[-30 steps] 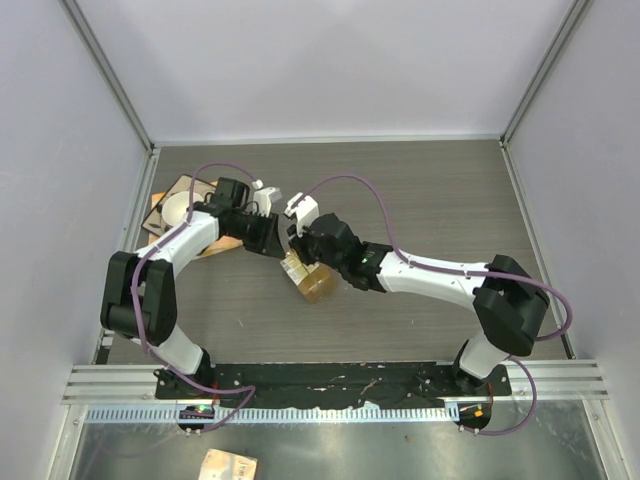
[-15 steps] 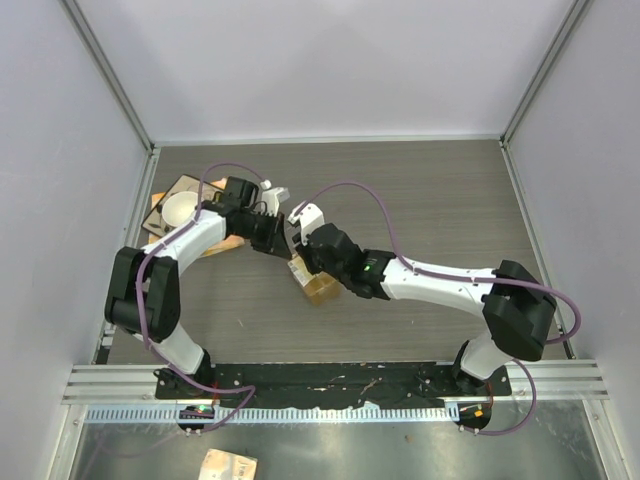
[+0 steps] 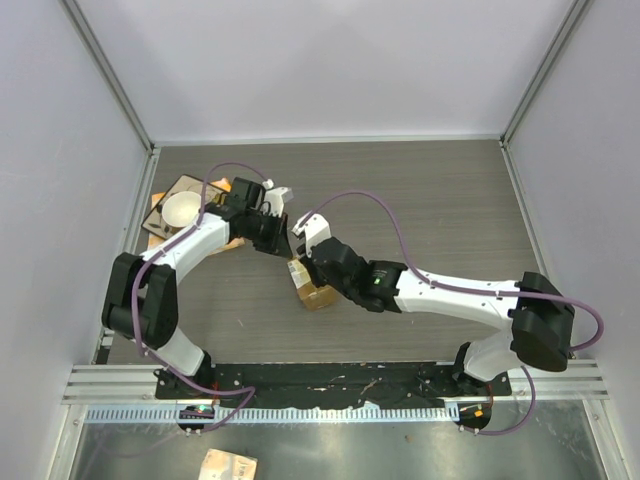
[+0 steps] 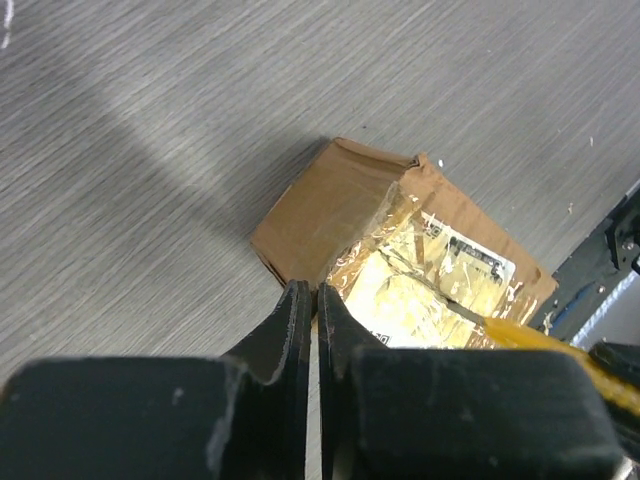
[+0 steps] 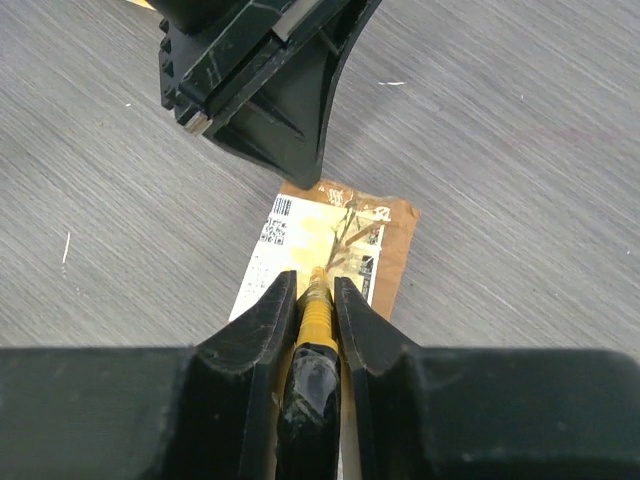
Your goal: Unpack the express box
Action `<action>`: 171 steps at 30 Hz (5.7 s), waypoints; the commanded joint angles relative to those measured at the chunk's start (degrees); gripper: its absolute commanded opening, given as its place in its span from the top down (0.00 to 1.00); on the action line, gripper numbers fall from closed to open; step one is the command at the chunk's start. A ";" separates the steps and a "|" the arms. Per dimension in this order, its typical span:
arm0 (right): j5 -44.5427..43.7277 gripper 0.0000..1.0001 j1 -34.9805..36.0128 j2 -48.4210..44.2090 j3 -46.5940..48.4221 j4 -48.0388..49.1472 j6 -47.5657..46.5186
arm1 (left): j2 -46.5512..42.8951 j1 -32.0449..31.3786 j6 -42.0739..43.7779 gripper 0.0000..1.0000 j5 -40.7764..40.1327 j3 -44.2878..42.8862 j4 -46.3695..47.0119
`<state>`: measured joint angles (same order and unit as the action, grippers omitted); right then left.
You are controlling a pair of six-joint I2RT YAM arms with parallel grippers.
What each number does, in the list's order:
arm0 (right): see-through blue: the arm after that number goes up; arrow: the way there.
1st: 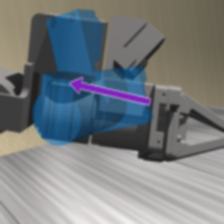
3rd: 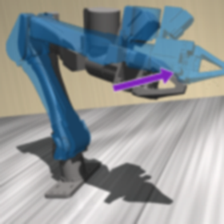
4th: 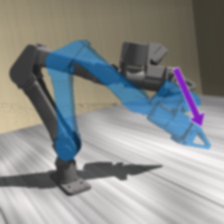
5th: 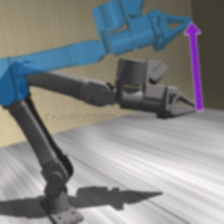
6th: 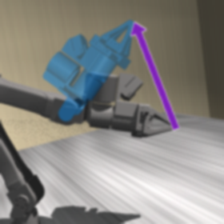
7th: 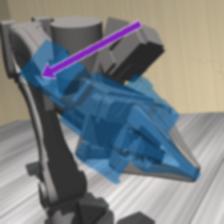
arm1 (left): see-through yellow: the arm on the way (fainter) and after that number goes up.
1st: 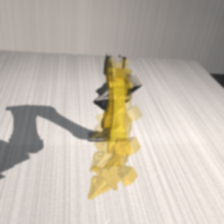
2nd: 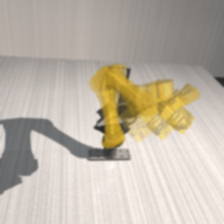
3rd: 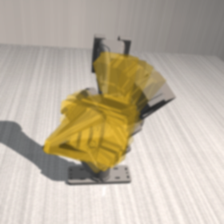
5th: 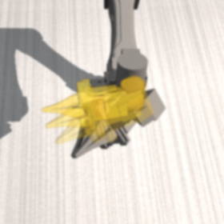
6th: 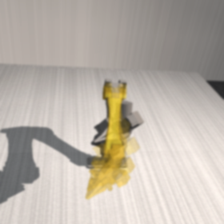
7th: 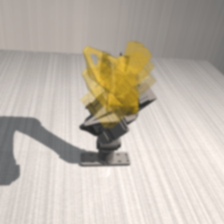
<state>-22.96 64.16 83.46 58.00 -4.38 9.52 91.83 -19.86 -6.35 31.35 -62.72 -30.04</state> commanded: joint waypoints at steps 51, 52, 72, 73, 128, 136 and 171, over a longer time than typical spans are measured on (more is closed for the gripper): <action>-3.76 0.99 8.26 -3.66 -1.31 -3.53 5.16 | 1.86 -3.35 11.36 0.69 8.72 -0.30 -8.72; -3.58 0.99 8.26 -3.66 -1.31 -3.61 5.07 | 1.86 -3.35 11.45 0.77 8.64 -0.04 -8.54; -1.73 0.99 12.74 -9.63 -5.09 -9.33 7.62 | -0.78 -2.73 12.77 1.00 -0.68 -1.97 -6.17; -1.74 0.99 13.00 -9.89 -5.26 -9.76 8.06 | -0.78 -2.73 12.77 1.00 -1.03 -2.14 -6.17; -21.79 0.99 18.65 -22.55 -11.24 -22.52 27.57 | -8.07 -2.64 8.72 0.56 -6.83 -9.44 -17.94; -11.86 0.99 4.31 -21.59 -11.24 -17.77 27.57 | -11.32 -2.29 11.35 0.46 -8.24 -7.15 -19.00; 16.81 0.99 -21.01 -9.46 -9.22 -1.95 33.55 | -15.63 -22.77 62.85 0.00 -14.48 -4.08 -21.37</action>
<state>-8.73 43.07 72.79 46.19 -10.13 41.98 75.59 -41.63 51.44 13.08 -64.40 -45.69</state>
